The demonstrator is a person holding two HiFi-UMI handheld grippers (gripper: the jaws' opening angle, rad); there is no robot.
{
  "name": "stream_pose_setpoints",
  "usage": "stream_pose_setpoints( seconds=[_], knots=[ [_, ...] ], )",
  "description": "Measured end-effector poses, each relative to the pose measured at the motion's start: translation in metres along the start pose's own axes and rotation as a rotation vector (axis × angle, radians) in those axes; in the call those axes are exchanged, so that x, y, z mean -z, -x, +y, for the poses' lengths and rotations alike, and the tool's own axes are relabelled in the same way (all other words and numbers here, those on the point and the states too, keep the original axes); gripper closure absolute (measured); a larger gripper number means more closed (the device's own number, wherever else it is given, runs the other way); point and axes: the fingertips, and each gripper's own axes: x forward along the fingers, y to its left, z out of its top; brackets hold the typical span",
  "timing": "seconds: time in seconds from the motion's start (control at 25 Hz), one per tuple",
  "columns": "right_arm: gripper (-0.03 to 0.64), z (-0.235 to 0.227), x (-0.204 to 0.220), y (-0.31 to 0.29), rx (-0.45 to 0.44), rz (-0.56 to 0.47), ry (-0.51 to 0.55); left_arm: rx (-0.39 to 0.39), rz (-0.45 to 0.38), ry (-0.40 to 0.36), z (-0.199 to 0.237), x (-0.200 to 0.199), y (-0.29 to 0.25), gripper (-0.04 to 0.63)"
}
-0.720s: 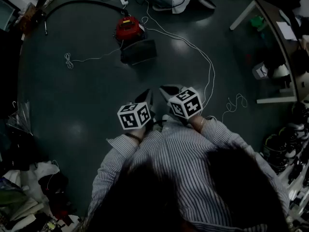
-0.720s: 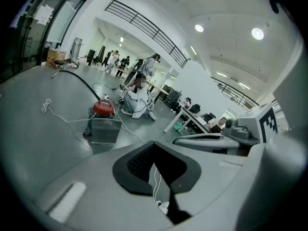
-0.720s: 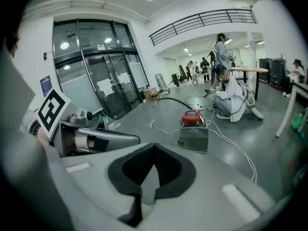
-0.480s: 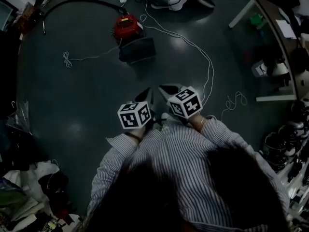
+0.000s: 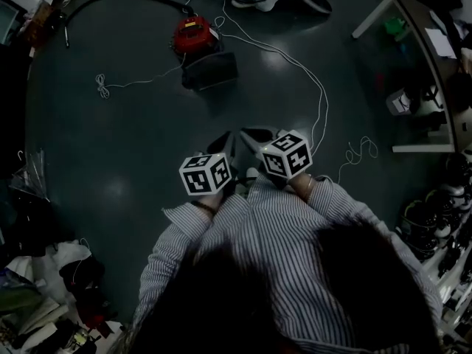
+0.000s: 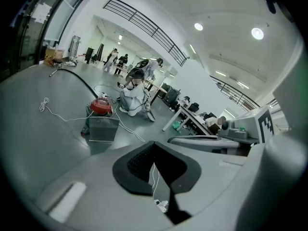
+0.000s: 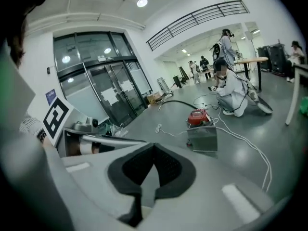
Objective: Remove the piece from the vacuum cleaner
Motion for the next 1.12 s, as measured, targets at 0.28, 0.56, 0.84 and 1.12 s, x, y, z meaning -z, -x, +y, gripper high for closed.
stream_pose_setpoints(
  seconds=[0.28, 0.56, 0.84, 1.12],
  knots=[
    [0.615, -0.028, -0.008, 0.005, 0.004, -0.020, -0.036, -0.007, -0.018, 0.025, -0.004, -0.006, -0.019, 0.598],
    [0.615, -0.060, 0.008, -0.001, 0.019, 0.038, -0.076, 0.008, 0.035, 0.120, 0.001, 0.005, -0.050, 0.598],
    [0.615, -0.104, -0.040, -0.063, 0.043, 0.044, -0.083, -0.014, 0.028, 0.145, 0.062, -0.049, -0.095, 0.598],
    [0.615, -0.145, -0.137, -0.151, 0.089, 0.013, -0.108, 0.030, 0.048, 0.037, 0.129, -0.161, -0.143, 0.598]
  ],
)
